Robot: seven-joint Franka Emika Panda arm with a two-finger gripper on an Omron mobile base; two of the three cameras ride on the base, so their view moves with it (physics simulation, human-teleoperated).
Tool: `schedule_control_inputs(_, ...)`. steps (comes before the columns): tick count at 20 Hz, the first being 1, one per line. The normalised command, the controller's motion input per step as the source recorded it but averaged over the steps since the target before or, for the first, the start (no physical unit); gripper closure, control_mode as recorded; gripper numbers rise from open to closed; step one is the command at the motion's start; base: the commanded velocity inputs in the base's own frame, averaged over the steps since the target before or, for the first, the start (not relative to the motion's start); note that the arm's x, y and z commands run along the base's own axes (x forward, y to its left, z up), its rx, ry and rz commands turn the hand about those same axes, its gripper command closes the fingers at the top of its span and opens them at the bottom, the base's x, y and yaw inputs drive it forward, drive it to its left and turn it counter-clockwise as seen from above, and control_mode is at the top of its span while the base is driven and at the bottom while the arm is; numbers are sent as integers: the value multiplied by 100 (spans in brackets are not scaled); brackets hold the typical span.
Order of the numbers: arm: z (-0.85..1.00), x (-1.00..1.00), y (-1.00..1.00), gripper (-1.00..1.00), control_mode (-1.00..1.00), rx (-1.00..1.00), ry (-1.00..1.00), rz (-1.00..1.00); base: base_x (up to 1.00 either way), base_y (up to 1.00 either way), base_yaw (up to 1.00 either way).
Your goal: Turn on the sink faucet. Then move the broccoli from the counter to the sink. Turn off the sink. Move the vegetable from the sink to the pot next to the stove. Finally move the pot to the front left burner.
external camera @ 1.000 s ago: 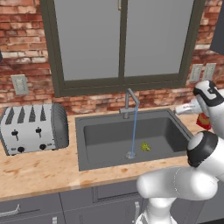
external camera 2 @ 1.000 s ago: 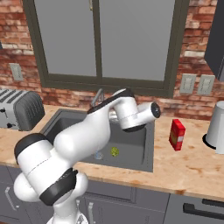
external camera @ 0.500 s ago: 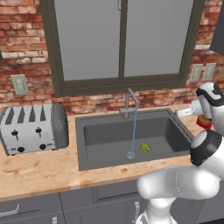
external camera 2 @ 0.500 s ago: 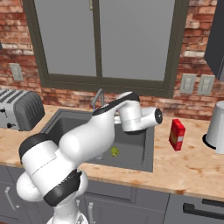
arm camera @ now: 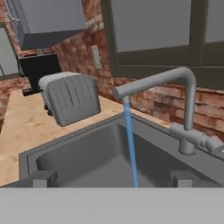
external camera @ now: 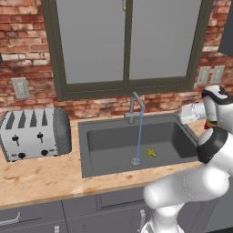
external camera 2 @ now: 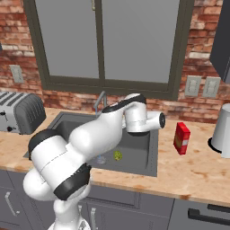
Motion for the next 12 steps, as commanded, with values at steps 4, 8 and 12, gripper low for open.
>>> schedule_control_inputs(4,0,30,16,-100,-100,0,-16,13,0,0,0)
schedule_control_inputs(8,0,37,16,-100,-100,0,-10,10,0,0,0)
schedule_control_inputs(12,-3,31,5,-100,-100,0,-5,7,0,0,0)
